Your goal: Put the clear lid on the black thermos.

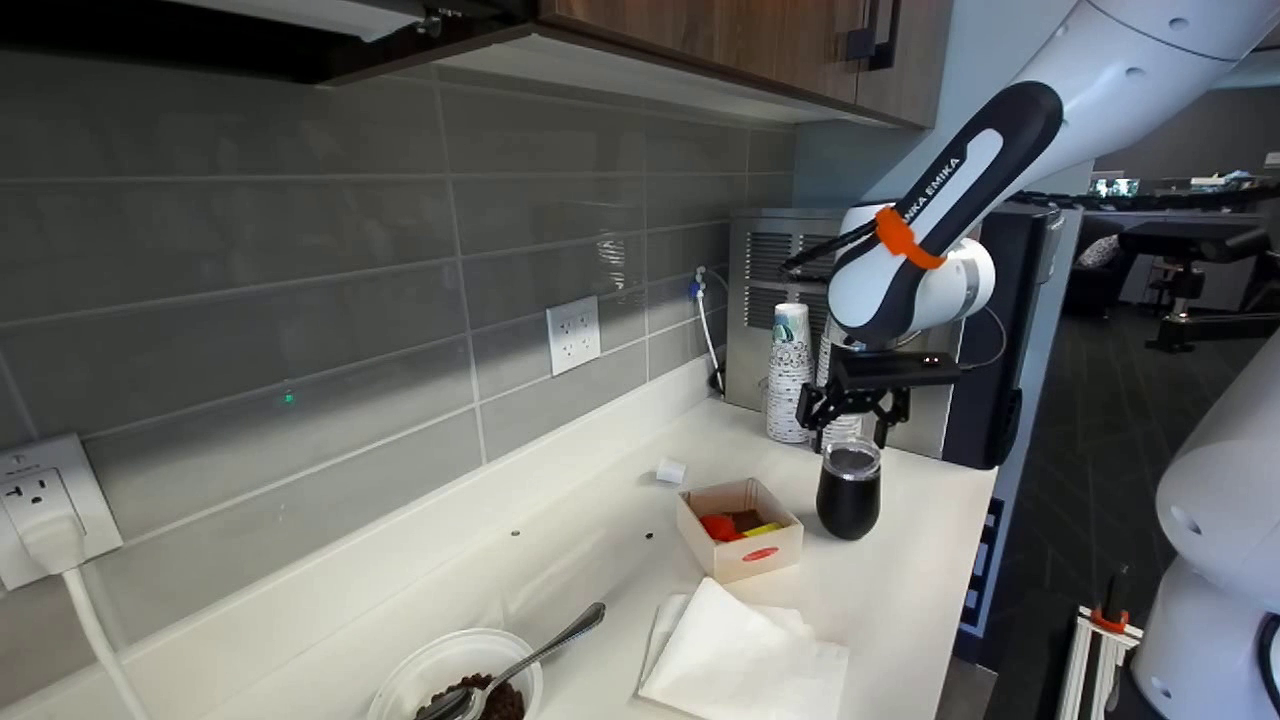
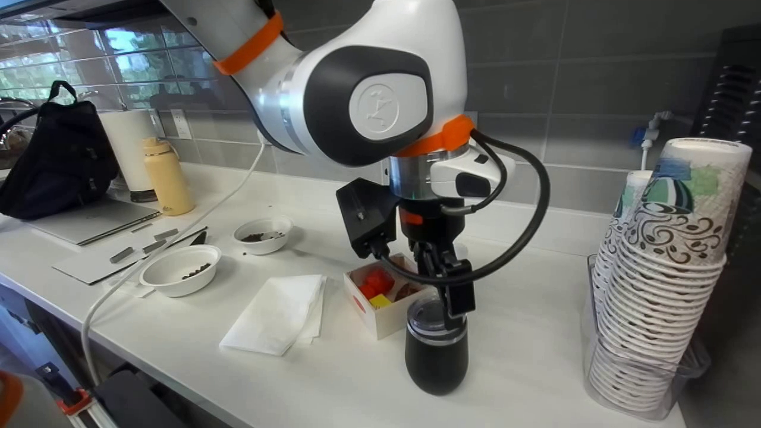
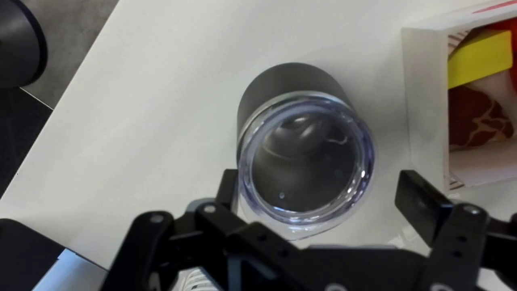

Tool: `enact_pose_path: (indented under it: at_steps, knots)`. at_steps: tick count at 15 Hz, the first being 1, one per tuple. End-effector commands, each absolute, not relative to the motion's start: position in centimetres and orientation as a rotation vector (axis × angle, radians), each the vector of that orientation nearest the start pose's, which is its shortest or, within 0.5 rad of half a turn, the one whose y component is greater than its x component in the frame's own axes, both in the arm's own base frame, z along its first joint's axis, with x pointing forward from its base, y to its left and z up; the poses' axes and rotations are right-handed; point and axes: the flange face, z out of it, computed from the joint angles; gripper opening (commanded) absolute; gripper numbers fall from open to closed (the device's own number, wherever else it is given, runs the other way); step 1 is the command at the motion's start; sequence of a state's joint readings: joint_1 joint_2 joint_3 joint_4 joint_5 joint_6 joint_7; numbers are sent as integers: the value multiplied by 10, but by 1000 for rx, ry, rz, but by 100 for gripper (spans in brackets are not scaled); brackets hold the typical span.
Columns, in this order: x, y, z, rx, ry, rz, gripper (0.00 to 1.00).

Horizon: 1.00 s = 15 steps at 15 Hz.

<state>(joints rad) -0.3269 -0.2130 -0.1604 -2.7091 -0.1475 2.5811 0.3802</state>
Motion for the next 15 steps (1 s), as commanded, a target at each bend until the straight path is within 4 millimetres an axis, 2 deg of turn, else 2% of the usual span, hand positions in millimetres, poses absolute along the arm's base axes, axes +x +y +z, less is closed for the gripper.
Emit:
enact_pose_path:
  at_steps: [1,11,15]
  knots:
    - [352,-175,324,-2980,1142,-143,100]
    - [334,-157,365,-2996,1092,-175,100]
    - [339,-155,379,-3009,1081,-182,100]
